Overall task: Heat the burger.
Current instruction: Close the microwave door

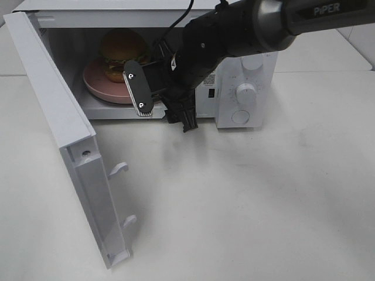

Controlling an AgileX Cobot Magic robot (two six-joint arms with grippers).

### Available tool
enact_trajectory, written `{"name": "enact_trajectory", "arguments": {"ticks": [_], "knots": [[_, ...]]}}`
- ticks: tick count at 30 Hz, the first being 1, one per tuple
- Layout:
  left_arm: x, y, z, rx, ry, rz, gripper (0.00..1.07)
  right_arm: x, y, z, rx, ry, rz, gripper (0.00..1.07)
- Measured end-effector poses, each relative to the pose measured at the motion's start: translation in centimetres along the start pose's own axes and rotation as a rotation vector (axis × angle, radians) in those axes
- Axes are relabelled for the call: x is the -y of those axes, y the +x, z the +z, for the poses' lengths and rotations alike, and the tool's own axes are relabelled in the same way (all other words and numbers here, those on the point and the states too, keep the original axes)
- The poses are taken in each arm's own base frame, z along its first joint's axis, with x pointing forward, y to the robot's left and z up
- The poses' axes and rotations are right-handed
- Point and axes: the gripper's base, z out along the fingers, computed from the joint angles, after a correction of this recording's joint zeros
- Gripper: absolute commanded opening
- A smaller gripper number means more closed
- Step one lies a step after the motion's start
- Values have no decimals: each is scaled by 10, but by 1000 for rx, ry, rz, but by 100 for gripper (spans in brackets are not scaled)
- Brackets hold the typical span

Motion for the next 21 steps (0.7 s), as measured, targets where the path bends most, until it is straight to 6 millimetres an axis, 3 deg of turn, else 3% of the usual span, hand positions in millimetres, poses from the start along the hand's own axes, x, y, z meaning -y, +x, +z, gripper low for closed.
{"name": "enact_trajectory", "arguments": {"ticks": [5,10,12,21], "knots": [[0,0,0,0,0,0,103,-6,5,-30,7,33,113,86],[0,0,0,0,0,0,103,-12,6,-39,2,28,122,86],[0,0,0,0,0,0,103,-17,9,-54,1,32,122,84],[0,0,0,0,0,0,103,-32,13,-83,1,31,151,83]]}}
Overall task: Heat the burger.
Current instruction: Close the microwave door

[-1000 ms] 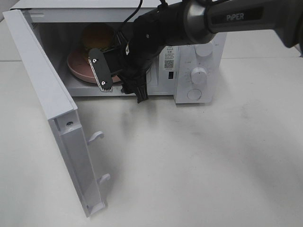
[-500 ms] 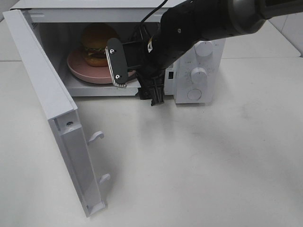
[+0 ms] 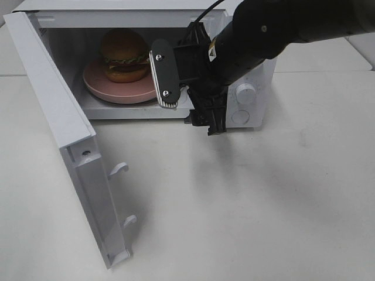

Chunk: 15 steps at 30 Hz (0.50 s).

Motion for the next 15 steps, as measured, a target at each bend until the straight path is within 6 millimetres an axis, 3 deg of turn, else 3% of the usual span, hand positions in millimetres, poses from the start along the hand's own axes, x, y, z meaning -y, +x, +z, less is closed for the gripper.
{"name": "enact_trajectory", "arguments": {"ticks": [11,15], "knots": [[0,0,0,0,0,0,103,-25,13,-39,-36,-48,194,79],[0,0,0,0,0,0,103,-37,20,-59,-78,-87,346,76]]}}
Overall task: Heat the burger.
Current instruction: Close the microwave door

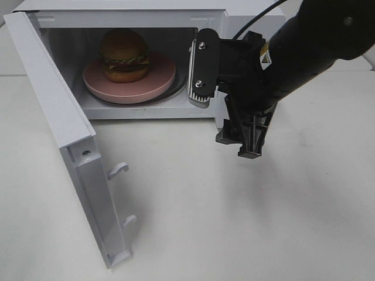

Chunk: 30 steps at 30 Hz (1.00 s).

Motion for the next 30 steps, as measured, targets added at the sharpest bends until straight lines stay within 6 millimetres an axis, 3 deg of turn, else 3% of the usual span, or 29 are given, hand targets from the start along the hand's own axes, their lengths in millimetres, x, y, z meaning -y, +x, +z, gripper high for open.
{"name": "enact_trajectory", "arguments": {"ticks": [15,20,23,26,28,30], "knots": [[0,0,0,0,0,0,103,-20,27,-55,-88,-24,521,76],[0,0,0,0,0,0,103,-29,40,-87,-166,-34,702,76],[0,0,0,0,0,0,103,-30,42,-90,-175,-35,715,76],[0,0,0,0,0,0,103,-34,48,-105,-197,-34,758,76],[0,0,0,0,0,0,103,-39,56,-126,-194,-24,774,76],[0,0,0,0,0,0,103,-40,57,-131,-187,-19,779,76]]}}
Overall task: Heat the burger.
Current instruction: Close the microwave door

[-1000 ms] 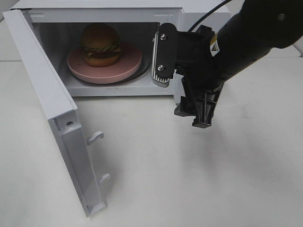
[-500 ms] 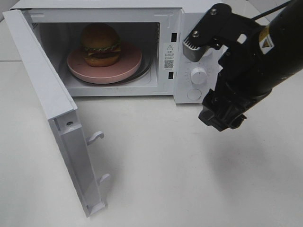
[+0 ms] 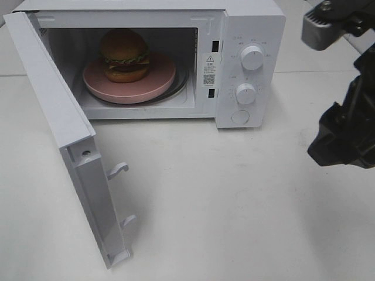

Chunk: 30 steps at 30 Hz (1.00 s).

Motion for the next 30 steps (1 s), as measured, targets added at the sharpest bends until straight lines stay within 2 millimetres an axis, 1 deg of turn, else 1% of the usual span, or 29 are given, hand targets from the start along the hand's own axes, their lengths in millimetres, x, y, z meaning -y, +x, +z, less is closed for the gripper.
{"name": "enact_trajectory", "arguments": {"ticks": [1,3,5,6,9,11,12,13,14,15,17,18,19,20,21,22,23,24,25,26,27,28,29,30], "knots": [[0,0,0,0,0,0,103,0,0,0,0,0,0,76],[0,0,0,0,0,0,103,2,13,-17,14,5,29,76],[0,0,0,0,0,0,103,3,16,-20,13,6,32,76],[0,0,0,0,0,0,103,3,23,-28,13,8,37,76],[0,0,0,0,0,0,103,4,27,-30,17,9,43,76],[0,0,0,0,0,0,103,3,48,-37,39,11,57,76],[0,0,0,0,0,0,103,3,48,-37,39,11,57,76],[0,0,0,0,0,0,103,3,54,-40,50,11,66,76],[0,0,0,0,0,0,103,3,65,-41,55,12,76,76],[0,0,0,0,0,0,103,3,65,-41,55,12,76,76],[0,0,0,0,0,0,103,4,79,-43,74,19,110,76],[0,0,0,0,0,0,103,4,79,-43,74,19,110,76],[0,0,0,0,0,0,103,6,84,-44,82,29,132,76],[0,0,0,0,0,0,103,10,94,-46,97,51,181,76],[0,0,0,0,0,0,103,10,94,-46,97,51,181,76],[0,0,0,0,0,0,103,11,99,-46,103,63,205,76],[0,0,0,0,0,0,103,14,110,-49,123,90,257,76],[0,0,0,0,0,0,103,14,110,-49,123,90,257,76],[0,0,0,0,0,0,103,14,115,-50,133,103,279,76],[0,0,0,0,0,0,103,14,126,-53,169,122,323,76],[0,0,0,0,0,0,103,14,126,-53,169,122,323,76],[0,0,0,0,0,0,103,12,137,-55,204,138,355,76],[0,0,0,0,0,0,103,11,141,-56,218,145,367,76],[0,0,0,0,0,0,103,11,141,-56,218,145,367,76]]}}
